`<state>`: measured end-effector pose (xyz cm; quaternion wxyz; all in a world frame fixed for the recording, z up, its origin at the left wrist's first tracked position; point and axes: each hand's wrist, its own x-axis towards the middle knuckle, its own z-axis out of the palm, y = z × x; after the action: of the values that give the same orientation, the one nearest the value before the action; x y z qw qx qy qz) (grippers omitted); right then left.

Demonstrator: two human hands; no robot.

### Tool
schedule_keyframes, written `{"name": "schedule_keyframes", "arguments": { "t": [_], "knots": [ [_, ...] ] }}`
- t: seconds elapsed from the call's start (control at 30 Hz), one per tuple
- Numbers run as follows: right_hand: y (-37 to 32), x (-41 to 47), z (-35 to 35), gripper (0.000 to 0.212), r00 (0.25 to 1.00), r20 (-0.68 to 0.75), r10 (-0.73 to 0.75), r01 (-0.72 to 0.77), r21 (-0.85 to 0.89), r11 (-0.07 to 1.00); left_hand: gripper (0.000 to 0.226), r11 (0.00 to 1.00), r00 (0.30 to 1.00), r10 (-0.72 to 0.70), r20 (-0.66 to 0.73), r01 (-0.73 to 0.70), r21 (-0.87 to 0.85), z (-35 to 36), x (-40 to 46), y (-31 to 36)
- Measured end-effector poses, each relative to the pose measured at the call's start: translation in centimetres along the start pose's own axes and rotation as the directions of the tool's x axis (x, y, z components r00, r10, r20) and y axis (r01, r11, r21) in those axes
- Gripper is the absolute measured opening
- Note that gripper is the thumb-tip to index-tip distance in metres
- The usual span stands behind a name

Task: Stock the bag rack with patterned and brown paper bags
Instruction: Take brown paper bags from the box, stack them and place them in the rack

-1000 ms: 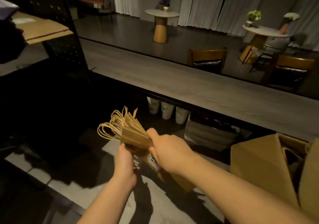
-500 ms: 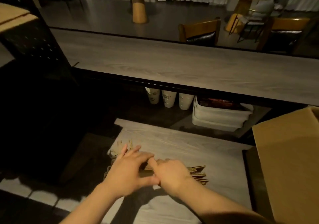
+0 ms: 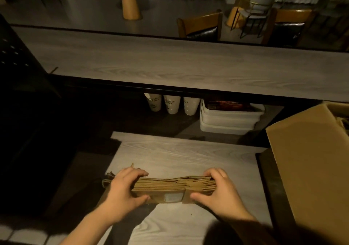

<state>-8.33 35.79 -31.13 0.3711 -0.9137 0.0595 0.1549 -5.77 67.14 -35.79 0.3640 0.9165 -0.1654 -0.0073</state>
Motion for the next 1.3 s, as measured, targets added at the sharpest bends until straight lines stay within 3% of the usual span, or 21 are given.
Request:
{"name": "schedule_keyframes", "arguments": {
  "t": [0.1, 0.2, 0.4, 0.73, 0.9, 0.93, 1.0, 1.07, 1.1, 1.17, 1.3],
  "knots": [
    [1.1, 0.0, 1.4, 0.075, 0.995, 0.064, 0.074, -0.091, 0.339, 0.936, 0.066, 0.992, 0.999, 0.002, 0.036, 0.003, -0.125, 0.1, -0.7, 0.3],
    [2.1, 0.4, 2.0, 0.081, 0.986, 0.084, 0.142, -0.164, 0.561, 0.811, 0.076, 0.979, 0.997, -0.066, -0.052, 0.054, -0.196, 0.6, -1.0, -0.2],
    [3.1, 0.2, 3.5, 0.060, 0.986, 0.057, 0.157, -0.159, 0.614, 0.773, 0.056, 0.982, 0.996, -0.087, 0.020, 0.089, -0.165, 0.5, -1.0, 0.9],
    [2.9, 0.4, 4.6, 0.060, 0.986, 0.023, 0.165, -0.143, 0.627, 0.766, 0.043, 0.980, 0.994, -0.111, -0.004, 0.108, -0.166, 0.7, -1.3, 0.8],
    [1.6, -0.2, 1.8, 0.053, 0.995, -0.032, 0.097, -0.070, 0.478, 0.876, 0.043, 0.974, 0.991, -0.137, 0.008, 0.136, -0.180, 0.7, -0.6, 0.4],
    [1.1, -0.2, 0.9, 0.048, 0.998, -0.060, 0.035, -0.010, 0.373, 0.928, 0.042, 0.974, 0.990, -0.138, 0.010, 0.137, -0.183, 0.8, -0.7, 0.3],
    [-0.5, 0.2, -1.0, 0.036, 0.987, -0.021, -0.159, 0.157, -0.087, 0.984, 0.041, 0.973, 0.989, -0.144, 0.021, 0.145, -0.181, 1.0, -0.9, -0.1],
    [-3.4, 0.9, -1.6, 0.029, 0.955, 0.177, -0.237, 0.294, -0.480, 0.827, 0.041, 0.970, 0.987, -0.159, 0.035, 0.163, -0.179, 1.1, -0.9, -0.3],
    [-4.9, 1.4, -1.3, 0.028, 0.935, 0.255, -0.245, 0.350, -0.571, 0.743, 0.041, 0.971, 0.987, -0.160, 0.034, 0.164, -0.176, 1.1, -0.9, -0.4],
    [-7.3, 2.1, 0.7, 0.031, 0.885, 0.371, -0.282, 0.463, -0.625, 0.629, 0.042, 0.972, 0.986, -0.164, 0.035, 0.168, -0.166, 1.0, -0.9, -0.2],
    [-9.1, 2.6, 3.0, 0.037, 0.835, 0.472, -0.281, 0.542, -0.621, 0.567, 0.044, 0.963, 0.976, -0.217, 0.034, 0.220, -0.156, 0.8, -1.0, 0.3]
  ]
}}
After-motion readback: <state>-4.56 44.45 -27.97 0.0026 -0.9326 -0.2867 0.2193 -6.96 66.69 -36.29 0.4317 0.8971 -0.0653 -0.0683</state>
